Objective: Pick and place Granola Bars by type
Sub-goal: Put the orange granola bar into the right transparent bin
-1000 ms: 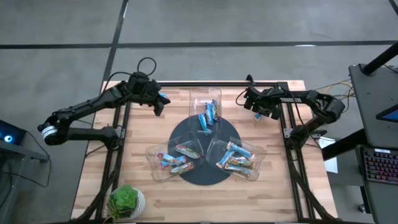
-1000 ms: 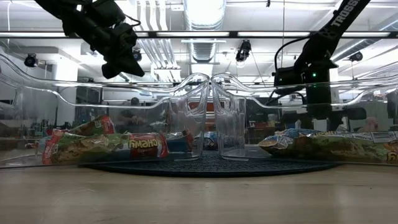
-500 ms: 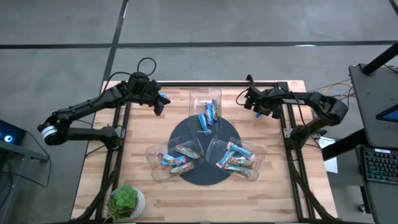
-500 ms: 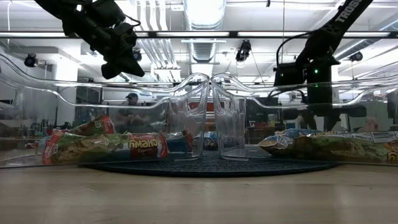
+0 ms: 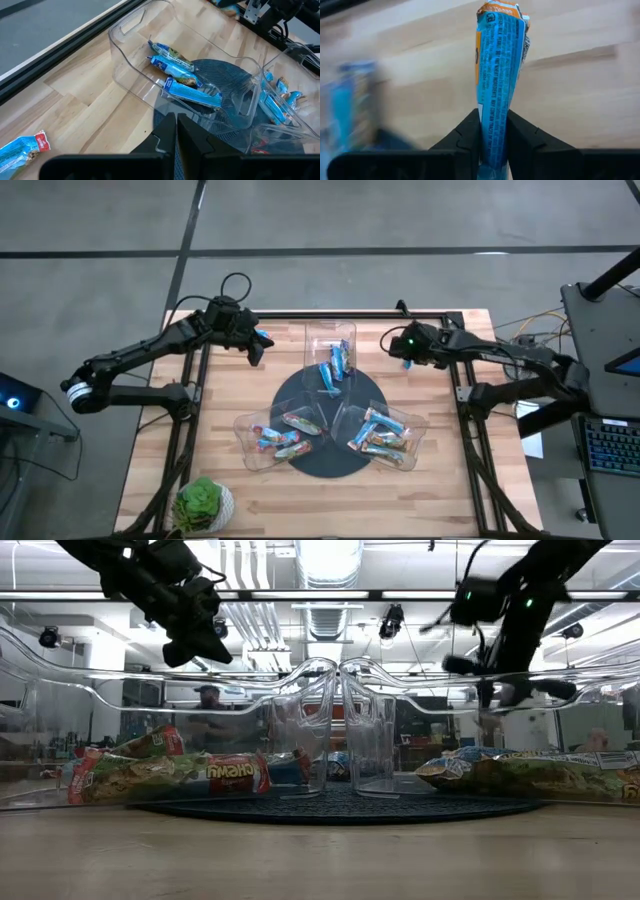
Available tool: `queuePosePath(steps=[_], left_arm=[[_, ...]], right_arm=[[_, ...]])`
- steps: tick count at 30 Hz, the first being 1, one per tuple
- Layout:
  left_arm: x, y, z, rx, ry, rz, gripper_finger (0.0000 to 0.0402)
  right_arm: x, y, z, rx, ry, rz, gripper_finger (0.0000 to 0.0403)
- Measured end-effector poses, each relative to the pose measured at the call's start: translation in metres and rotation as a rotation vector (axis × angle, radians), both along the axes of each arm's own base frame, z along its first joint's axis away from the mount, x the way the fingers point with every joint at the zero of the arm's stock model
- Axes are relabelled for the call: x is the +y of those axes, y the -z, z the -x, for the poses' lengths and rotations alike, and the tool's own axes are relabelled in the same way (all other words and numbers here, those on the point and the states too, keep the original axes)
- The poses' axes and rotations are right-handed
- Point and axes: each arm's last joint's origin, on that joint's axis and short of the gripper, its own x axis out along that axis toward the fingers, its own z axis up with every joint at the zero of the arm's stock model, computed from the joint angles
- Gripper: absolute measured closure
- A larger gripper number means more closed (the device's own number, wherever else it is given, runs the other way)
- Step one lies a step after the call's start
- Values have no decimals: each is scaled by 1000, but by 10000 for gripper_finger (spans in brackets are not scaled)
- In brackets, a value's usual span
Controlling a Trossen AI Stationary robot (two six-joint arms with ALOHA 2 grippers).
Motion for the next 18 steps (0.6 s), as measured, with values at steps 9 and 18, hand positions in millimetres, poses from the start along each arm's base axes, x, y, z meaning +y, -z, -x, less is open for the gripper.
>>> queuePosePath(steps=[9,18], left_arm=[[0,0,0,2,0,1,401],[0,1,0,-3,-12,16,401]], right_arm=[[49,-30,-13,-221,-217,77,340],[86,-38,-30,-350,-389,78,340]])
